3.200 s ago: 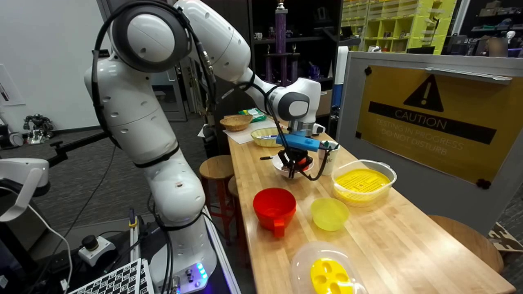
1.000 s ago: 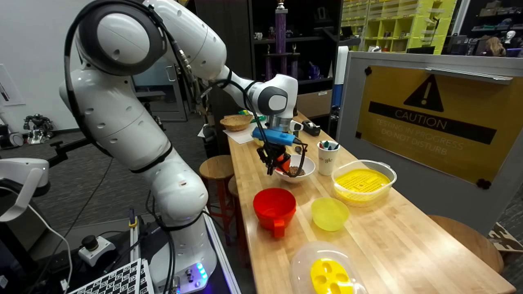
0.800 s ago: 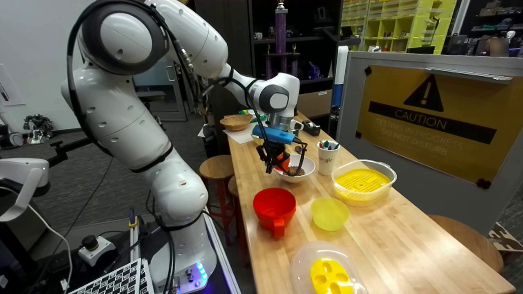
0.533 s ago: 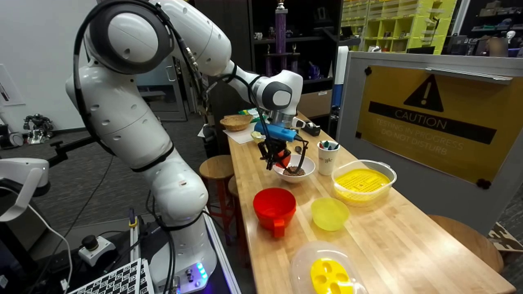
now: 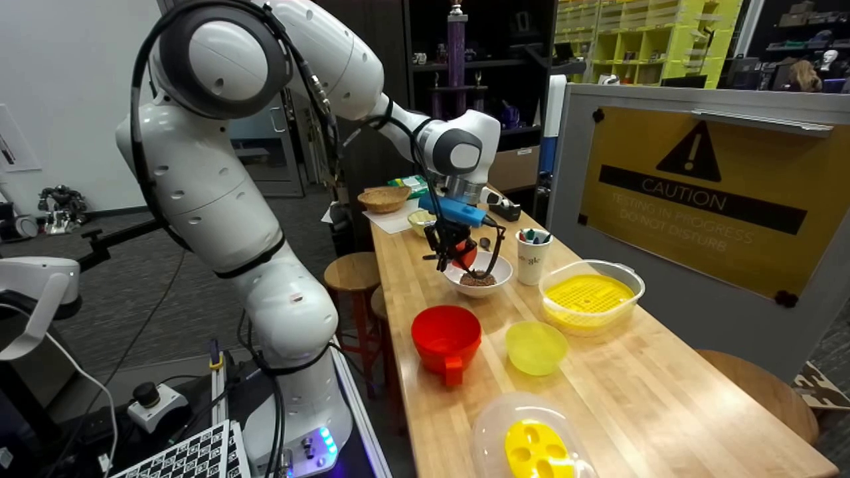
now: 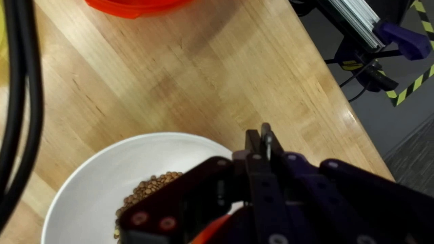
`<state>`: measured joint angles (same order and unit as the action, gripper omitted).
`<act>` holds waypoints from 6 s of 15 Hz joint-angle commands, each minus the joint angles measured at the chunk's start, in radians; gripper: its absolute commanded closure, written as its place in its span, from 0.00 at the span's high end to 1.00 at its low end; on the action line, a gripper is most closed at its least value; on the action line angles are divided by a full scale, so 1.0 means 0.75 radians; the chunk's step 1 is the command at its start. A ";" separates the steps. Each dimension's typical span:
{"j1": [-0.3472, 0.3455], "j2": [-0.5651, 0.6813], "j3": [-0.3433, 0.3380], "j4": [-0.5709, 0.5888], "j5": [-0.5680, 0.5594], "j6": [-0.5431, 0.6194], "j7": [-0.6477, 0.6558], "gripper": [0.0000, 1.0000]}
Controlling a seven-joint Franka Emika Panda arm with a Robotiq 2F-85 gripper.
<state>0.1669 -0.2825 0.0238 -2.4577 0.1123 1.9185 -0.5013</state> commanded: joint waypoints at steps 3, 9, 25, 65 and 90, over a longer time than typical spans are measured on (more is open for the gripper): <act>-0.037 0.046 -0.036 0.099 0.054 -0.078 -0.003 0.01; -0.069 0.071 -0.085 0.179 0.137 -0.203 -0.075 0.01; -0.247 0.333 -0.205 0.464 0.483 -0.854 -0.435 0.01; -0.565 0.733 -0.249 0.883 0.728 -1.040 -0.263 0.01; -0.732 0.936 -0.291 1.123 0.790 -1.030 -0.158 0.01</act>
<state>-0.3708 0.4138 -0.1910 -1.6339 0.7098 1.1536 -0.6451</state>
